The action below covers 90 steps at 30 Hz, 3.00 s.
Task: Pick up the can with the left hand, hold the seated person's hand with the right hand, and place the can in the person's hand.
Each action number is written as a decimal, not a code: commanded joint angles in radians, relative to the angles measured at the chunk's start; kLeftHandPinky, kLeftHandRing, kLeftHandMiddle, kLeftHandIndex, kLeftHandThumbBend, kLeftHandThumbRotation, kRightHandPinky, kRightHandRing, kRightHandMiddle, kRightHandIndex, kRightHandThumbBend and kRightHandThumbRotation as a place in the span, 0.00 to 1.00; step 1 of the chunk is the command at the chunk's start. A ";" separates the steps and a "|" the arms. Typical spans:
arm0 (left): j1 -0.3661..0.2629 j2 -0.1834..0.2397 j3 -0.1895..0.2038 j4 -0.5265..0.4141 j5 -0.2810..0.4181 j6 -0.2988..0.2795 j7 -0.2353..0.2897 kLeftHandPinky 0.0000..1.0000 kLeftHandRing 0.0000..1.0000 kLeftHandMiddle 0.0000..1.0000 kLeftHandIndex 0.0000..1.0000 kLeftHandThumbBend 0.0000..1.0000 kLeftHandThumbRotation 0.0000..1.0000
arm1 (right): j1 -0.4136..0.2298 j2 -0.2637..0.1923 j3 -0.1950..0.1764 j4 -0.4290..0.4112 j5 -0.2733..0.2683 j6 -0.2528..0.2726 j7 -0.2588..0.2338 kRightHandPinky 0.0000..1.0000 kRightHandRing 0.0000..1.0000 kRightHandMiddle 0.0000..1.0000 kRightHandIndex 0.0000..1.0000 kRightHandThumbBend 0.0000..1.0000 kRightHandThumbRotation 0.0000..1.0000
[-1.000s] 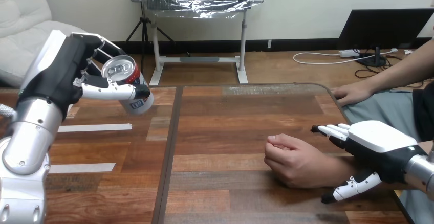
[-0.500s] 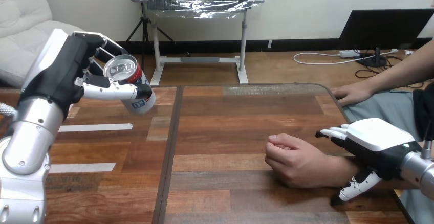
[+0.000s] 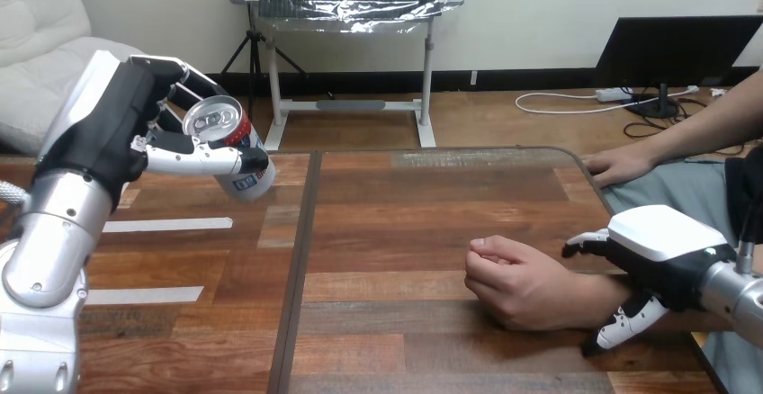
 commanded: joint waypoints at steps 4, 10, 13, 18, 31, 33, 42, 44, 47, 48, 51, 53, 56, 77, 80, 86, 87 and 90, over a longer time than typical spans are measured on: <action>-0.045 0.018 0.032 -0.054 -0.005 -0.023 0.006 0.27 0.35 0.40 0.44 0.64 0.00 | 0.030 0.057 0.039 0.048 0.020 0.094 0.102 0.44 0.64 0.72 0.76 1.00 0.30; -0.042 0.021 0.032 -0.056 -0.002 -0.019 0.005 0.26 0.34 0.39 0.44 0.65 0.00 | 0.040 0.061 0.054 0.028 0.024 0.104 0.121 0.38 0.57 0.67 0.72 1.00 0.28; -0.041 0.019 0.034 -0.057 -0.005 -0.020 0.004 0.26 0.34 0.39 0.44 0.64 0.00 | 0.044 0.062 0.059 0.020 0.024 0.097 0.129 0.35 0.53 0.62 0.69 1.00 0.27; -0.040 0.018 0.037 -0.057 -0.011 -0.025 0.003 0.26 0.34 0.39 0.44 0.64 0.00 | 0.052 0.064 0.064 0.007 0.024 0.093 0.135 0.30 0.46 0.56 0.67 1.00 0.28; -0.045 0.015 0.034 -0.058 -0.016 -0.003 0.002 0.26 0.34 0.39 0.44 0.63 0.00 | 0.071 0.072 0.074 -0.034 0.033 0.088 0.164 0.34 0.50 0.57 0.63 0.99 0.34; -0.044 0.016 0.033 -0.056 -0.015 -0.008 0.003 0.26 0.34 0.39 0.44 0.63 0.00 | 0.078 0.070 0.075 -0.041 0.035 0.071 0.150 0.36 0.50 0.58 0.62 0.98 0.35; -0.046 0.010 0.028 -0.054 -0.011 -0.005 0.009 0.26 0.34 0.39 0.44 0.64 0.00 | 0.106 0.076 0.067 -0.099 0.060 0.081 0.176 0.34 0.45 0.53 0.56 0.96 0.35; -0.046 0.008 0.029 -0.054 -0.014 -0.006 0.009 0.27 0.34 0.39 0.44 0.64 0.00 | 0.109 0.078 0.068 -0.104 0.063 0.080 0.176 0.34 0.44 0.52 0.55 0.95 0.35; -0.048 0.008 0.026 -0.059 -0.012 0.004 0.006 0.27 0.35 0.40 0.44 0.64 0.00 | 0.119 0.083 0.062 -0.111 0.078 0.072 0.168 0.32 0.41 0.48 0.53 0.95 0.34; -0.049 0.005 0.026 -0.059 -0.015 0.009 0.005 0.27 0.35 0.40 0.44 0.63 0.00 | 0.124 0.084 0.060 -0.124 0.080 0.079 0.171 0.32 0.41 0.48 0.53 0.95 0.34; -0.050 0.001 0.026 -0.060 -0.018 0.017 0.005 0.27 0.35 0.40 0.44 0.63 0.00 | 0.134 0.087 0.060 -0.149 0.083 0.094 0.174 0.28 0.37 0.45 0.51 0.94 0.34; -0.051 0.001 0.024 -0.062 -0.016 0.020 0.006 0.27 0.35 0.40 0.44 0.63 0.00 | 0.138 0.089 0.061 -0.158 0.083 0.099 0.173 0.26 0.35 0.43 0.50 0.93 0.34; -0.051 0.002 0.022 -0.055 -0.015 0.014 0.008 0.27 0.35 0.40 0.44 0.64 0.00 | 0.148 0.093 0.052 -0.166 0.101 0.083 0.161 0.23 0.32 0.41 0.48 0.92 0.33; -0.064 0.001 0.010 -0.033 -0.031 0.026 -0.015 0.27 0.35 0.40 0.45 0.62 0.00 | 0.154 0.104 0.000 -0.192 0.208 0.008 0.156 0.23 0.30 0.38 0.40 0.83 0.39; -0.066 0.001 0.006 -0.034 -0.028 0.040 -0.020 0.28 0.36 0.40 0.45 0.62 0.00 | 0.153 0.108 -0.010 -0.196 0.224 0.011 0.168 0.25 0.32 0.39 0.40 0.83 0.40; -0.075 0.000 -0.003 -0.026 -0.025 0.044 -0.028 0.28 0.36 0.40 0.46 0.62 0.00 | 0.150 0.113 -0.029 -0.224 0.251 0.024 0.196 0.28 0.34 0.40 0.41 0.82 0.39; -0.076 -0.001 -0.004 -0.023 -0.027 0.041 -0.029 0.28 0.36 0.41 0.46 0.62 0.00 | 0.148 0.115 -0.033 -0.226 0.258 0.025 0.200 0.28 0.34 0.40 0.41 0.83 0.39; -0.080 -0.004 -0.008 -0.022 -0.026 0.046 -0.030 0.28 0.36 0.40 0.46 0.62 0.00 | 0.148 0.118 -0.040 -0.239 0.268 0.032 0.210 0.29 0.34 0.40 0.41 0.83 0.38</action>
